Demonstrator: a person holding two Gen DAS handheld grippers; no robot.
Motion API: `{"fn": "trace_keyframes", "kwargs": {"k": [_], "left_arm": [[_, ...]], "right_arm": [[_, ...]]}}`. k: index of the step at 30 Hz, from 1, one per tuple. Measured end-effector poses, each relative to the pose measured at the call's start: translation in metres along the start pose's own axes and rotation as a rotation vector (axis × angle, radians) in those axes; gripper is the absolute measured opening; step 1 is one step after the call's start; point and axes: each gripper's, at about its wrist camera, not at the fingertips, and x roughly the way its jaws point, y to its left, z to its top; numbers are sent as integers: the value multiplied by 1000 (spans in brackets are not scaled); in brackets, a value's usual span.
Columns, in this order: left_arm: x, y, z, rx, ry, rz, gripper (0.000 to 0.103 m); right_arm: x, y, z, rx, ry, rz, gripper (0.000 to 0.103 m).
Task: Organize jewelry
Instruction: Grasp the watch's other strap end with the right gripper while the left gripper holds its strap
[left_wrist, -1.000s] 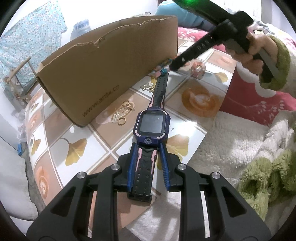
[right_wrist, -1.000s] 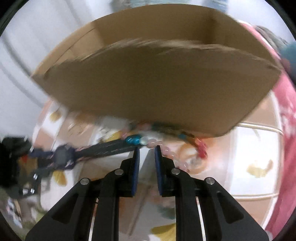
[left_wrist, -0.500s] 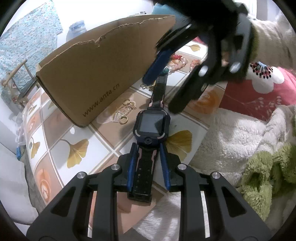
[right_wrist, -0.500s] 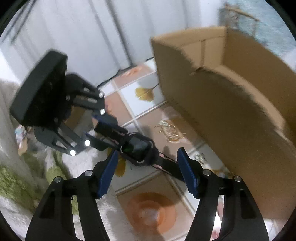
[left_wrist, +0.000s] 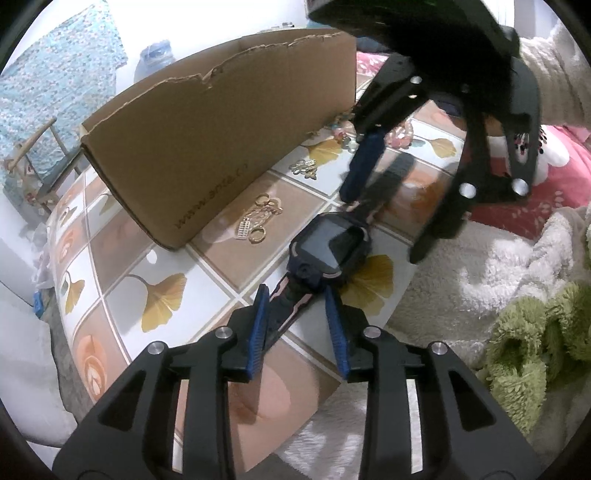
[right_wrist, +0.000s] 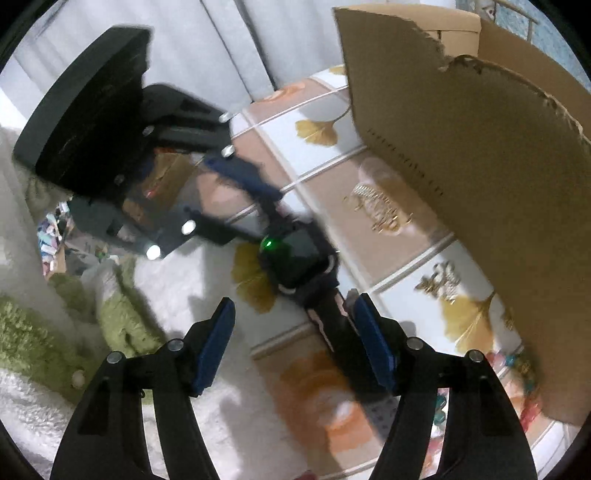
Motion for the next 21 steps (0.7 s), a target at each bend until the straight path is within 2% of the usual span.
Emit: {"fn": "trace_keyframes", "kwargs": {"k": [5, 9, 11, 15, 18, 21], "left_arm": [[1, -1, 5, 53, 11, 5, 31], [3, -3, 9, 114, 24, 1, 31], [4, 2, 13, 130, 33, -11, 31], [8, 11, 20, 129, 52, -55, 32], [9, 15, 21, 105, 54, -96, 38], [7, 17, 18, 49, 62, -145, 39]], "right_arm": [[7, 3, 5, -53, 13, -57, 65], [5, 0, 7, -115, 39, -86, 45], [4, -2, 8, -135, 50, -90, 38], [5, -4, 9, -173, 56, -96, 25], [3, -3, 5, -204, 52, -100, 24], [4, -2, 4, -221, 48, -104, 23]]}}
